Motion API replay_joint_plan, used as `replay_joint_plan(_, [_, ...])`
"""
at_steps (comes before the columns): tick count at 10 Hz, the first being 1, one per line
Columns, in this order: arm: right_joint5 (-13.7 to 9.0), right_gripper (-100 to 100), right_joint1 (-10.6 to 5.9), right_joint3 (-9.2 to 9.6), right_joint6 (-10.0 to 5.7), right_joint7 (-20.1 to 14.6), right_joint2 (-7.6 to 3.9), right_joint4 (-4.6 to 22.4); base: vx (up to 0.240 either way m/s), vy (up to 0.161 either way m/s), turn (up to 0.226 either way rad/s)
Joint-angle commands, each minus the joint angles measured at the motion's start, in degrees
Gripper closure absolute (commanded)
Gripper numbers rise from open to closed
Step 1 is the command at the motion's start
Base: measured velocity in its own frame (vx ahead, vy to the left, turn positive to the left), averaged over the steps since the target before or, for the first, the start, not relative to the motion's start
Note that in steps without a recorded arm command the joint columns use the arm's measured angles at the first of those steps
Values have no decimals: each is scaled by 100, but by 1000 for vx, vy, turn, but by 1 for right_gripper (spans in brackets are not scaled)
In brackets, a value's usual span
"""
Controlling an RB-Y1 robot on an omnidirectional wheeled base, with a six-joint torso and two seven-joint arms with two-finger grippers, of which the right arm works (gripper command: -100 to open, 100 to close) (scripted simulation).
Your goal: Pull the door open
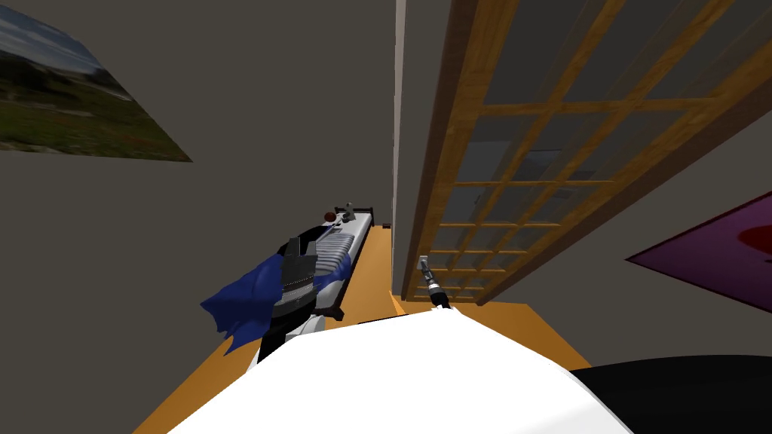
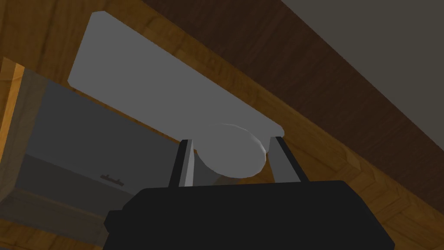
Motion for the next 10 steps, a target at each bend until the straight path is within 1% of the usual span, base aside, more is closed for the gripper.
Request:
replay_joint_plan(1, [-58,100,-31,-1,-41,-190,-32,55,-21,0,37])
replay_joint_plan(2, [-152,100,-16,22,-45,-403,-57,49,-24,0,83])
replay_joint_plan(3, [-152,100,-16,22,-45,-424,-57,49,-22,-2,37])
replay_joint_plan(4, [-250,100,-1,47,-49,-653,-83,41,-25,2,69])
replay_joint_plan(5, [-349,100,13,73,-53,-797,-108,34,-40,-3,121])
replay_joint_plan(6, [-349,100,13,73,-53,-900,-108,34,-33,-8,42])
replay_joint_plan(7, [-448,100,28,99,-58,-1090,-133,27,-30,-5,76])
replay_joint_plan(8, [-448,100,28,99,-58,-1138,-133,27,-28,-1,26])
replay_joint_plan(9, [-547,100,43,124,-62,-1360,-158,19,-32,2,68])
replay_joint_plan(10, [-420,-100,109,120,-47,-992,-141,-50,-24,2,-59])
